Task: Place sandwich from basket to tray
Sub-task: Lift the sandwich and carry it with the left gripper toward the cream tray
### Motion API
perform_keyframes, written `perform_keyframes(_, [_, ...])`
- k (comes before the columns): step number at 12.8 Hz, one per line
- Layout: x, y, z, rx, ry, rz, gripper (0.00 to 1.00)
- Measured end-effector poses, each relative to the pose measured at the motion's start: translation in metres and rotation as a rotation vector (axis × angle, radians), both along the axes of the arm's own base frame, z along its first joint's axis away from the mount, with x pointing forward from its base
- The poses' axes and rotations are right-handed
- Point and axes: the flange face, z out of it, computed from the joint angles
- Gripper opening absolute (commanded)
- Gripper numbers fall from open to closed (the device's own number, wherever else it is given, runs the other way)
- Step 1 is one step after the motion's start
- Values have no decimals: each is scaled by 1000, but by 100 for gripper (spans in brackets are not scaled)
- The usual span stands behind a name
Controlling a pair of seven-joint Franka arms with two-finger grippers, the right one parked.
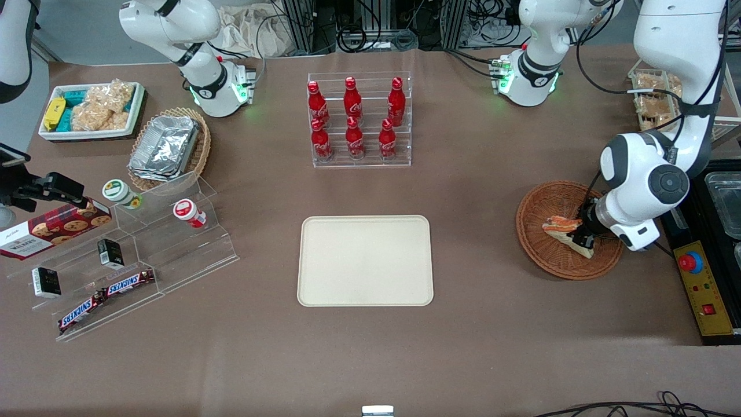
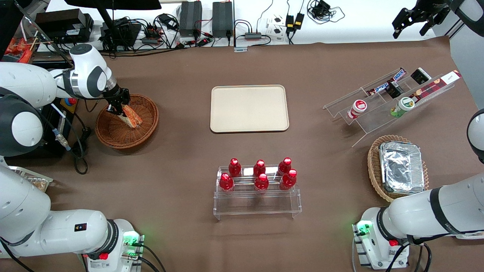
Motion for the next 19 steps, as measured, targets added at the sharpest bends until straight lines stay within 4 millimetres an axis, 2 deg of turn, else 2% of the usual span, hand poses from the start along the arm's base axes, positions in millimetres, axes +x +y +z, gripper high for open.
perform_keyframes(2, [10, -1, 17, 3, -19, -2, 0])
perform_keyframes(3, [17, -1, 33, 5, 3, -1, 0])
perform_keyframes(4, [25, -2, 55, 8, 33, -1, 0])
perform_keyframes(6, [46, -14, 115, 10, 60, -21, 0])
perform_keyframes(7, [56, -30, 147, 6, 51, -53, 0])
perform_keyframes(9, [65, -77, 207, -13, 26, -222, 0])
perform_keyframes(10, [63, -103, 229, -26, 34, -354, 0])
perform_keyframes(11, [57, -131, 243, -42, 48, -494, 0])
perform_keyframes(12, [50, -160, 247, -57, 55, -614, 0])
perform_keyframes(14, [40, -221, 228, -95, 83, -784, 0])
perform_keyframes(17, [55, -306, 174, -147, 51, -919, 0])
perform_keyframes(19, [68, -352, 126, -144, 12, -978, 0])
